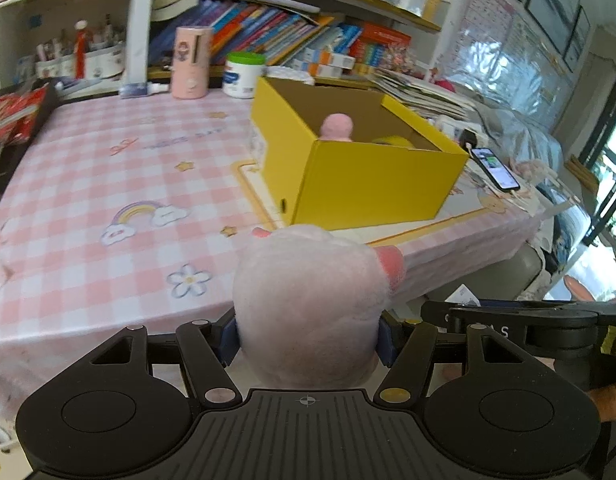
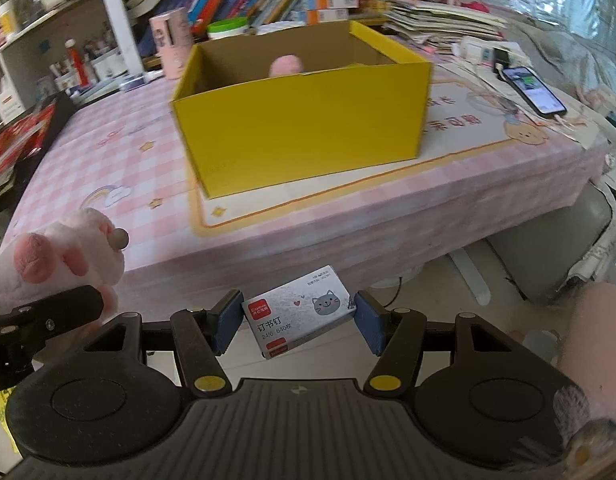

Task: Organize objects
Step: 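Lift and carry the pink pig and stapler box toward the yellow box with both tools, then lower the pig and stapler box into the yellow box and open both tools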

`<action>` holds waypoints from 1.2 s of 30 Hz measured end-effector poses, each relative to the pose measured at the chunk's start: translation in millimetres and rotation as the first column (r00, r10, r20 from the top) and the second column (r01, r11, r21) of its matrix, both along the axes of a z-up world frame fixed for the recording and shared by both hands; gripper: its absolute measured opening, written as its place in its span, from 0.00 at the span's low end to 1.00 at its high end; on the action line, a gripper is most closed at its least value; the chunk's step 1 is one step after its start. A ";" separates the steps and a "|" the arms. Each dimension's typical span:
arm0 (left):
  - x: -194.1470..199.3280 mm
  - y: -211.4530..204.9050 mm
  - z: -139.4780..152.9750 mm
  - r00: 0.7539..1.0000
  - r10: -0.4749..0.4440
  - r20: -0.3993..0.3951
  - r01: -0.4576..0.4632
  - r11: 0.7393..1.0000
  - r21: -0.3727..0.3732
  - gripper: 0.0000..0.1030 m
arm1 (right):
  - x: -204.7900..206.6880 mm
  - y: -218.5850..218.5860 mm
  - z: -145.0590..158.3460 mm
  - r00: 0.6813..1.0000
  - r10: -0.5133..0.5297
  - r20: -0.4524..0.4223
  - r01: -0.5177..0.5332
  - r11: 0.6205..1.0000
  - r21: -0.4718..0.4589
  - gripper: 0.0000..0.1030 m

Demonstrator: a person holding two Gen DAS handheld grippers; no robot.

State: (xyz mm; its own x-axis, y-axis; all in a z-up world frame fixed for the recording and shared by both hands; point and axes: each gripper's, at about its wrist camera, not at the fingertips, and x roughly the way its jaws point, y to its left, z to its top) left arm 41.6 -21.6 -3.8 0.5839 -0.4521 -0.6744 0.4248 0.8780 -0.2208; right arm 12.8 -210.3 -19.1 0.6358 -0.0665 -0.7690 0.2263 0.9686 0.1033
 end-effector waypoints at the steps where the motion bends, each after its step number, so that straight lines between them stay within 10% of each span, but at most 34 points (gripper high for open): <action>1: 1.5 -4.1 0.7 1.000 -0.004 0.003 0.004 1.000 0.002 0.61 | 1.8 -4.2 0.5 1.000 -0.004 0.001 0.004 1.000 0.001 0.57; 25: 57.0 -82.8 41.9 0.978 -0.014 0.206 0.028 0.997 -0.067 0.61 | 65.9 -87.9 34.3 0.994 0.005 0.107 -0.004 1.000 -0.010 0.57; 36: 103.9 -124.6 52.2 0.956 0.043 0.291 -0.056 0.998 0.036 0.61 | 126.8 -121.8 66.5 0.963 0.096 0.250 -0.083 0.995 -0.062 0.57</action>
